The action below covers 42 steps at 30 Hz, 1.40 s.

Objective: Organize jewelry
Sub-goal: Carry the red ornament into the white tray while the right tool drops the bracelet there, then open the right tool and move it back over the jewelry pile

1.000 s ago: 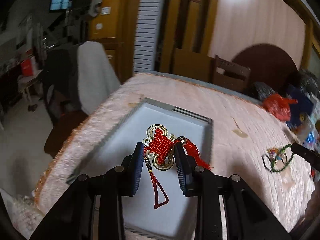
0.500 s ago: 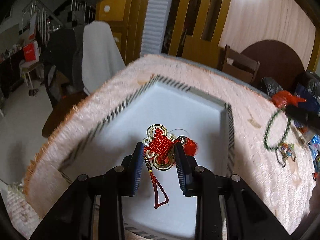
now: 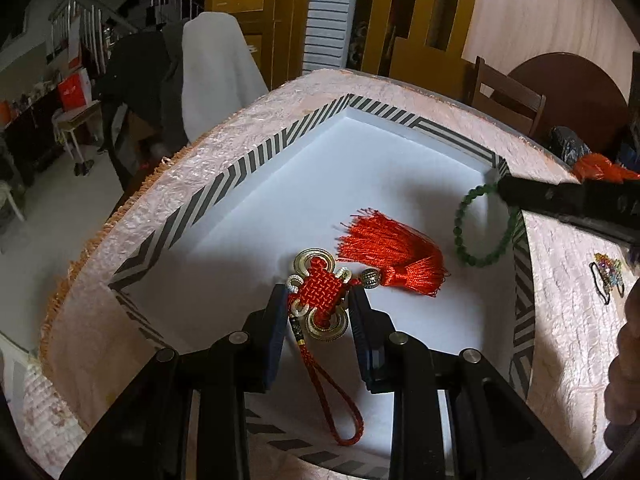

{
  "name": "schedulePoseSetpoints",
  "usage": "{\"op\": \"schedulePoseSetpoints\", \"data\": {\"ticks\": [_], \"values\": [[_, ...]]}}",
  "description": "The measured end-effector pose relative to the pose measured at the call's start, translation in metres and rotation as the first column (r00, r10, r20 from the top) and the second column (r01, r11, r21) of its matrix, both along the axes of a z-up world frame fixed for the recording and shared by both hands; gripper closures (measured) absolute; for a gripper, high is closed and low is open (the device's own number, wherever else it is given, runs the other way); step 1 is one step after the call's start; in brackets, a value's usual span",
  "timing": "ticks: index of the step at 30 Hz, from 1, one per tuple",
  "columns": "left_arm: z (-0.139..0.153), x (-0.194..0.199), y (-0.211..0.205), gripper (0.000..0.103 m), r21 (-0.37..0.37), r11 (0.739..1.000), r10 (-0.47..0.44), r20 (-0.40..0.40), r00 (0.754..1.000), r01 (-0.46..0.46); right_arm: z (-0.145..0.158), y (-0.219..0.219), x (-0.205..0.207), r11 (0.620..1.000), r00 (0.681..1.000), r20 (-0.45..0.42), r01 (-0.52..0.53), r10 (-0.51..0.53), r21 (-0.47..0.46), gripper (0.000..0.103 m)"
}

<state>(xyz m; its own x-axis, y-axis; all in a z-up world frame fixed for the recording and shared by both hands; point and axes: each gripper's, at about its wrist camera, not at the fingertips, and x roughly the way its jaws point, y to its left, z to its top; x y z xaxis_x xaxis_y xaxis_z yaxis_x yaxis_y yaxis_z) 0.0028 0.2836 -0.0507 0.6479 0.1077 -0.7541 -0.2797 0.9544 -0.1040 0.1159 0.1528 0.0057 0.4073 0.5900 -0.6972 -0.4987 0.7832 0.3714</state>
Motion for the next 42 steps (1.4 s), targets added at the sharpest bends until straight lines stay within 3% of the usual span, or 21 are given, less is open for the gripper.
{"op": "schedulePoseSetpoints", "data": {"ticks": [11,30,35,42], "values": [[-0.006,0.001,0.011,0.068,0.051,0.999,-0.001,-0.019,1.000,0.002,-0.037,-0.016,-0.001,0.999,0.998,-0.064,0.022,-0.025,-0.047,0.096],[-0.002,0.005,0.006,0.063,0.083,0.997,0.003,-0.087,0.996,0.004,-0.034,-0.028,-0.013,0.998,0.996,-0.076,0.046,-0.050,-0.049,0.095],[0.001,0.005,0.003,0.062,0.103,0.995,0.013,-0.100,0.995,-0.003,-0.017,-0.040,-0.013,0.998,0.998,-0.012,0.066,-0.066,-0.014,0.081],[0.015,0.006,-0.008,0.061,0.138,0.990,0.010,-0.086,0.996,0.002,0.012,-0.076,-0.019,0.995,0.992,0.071,0.100,-0.101,0.020,0.079]]}}
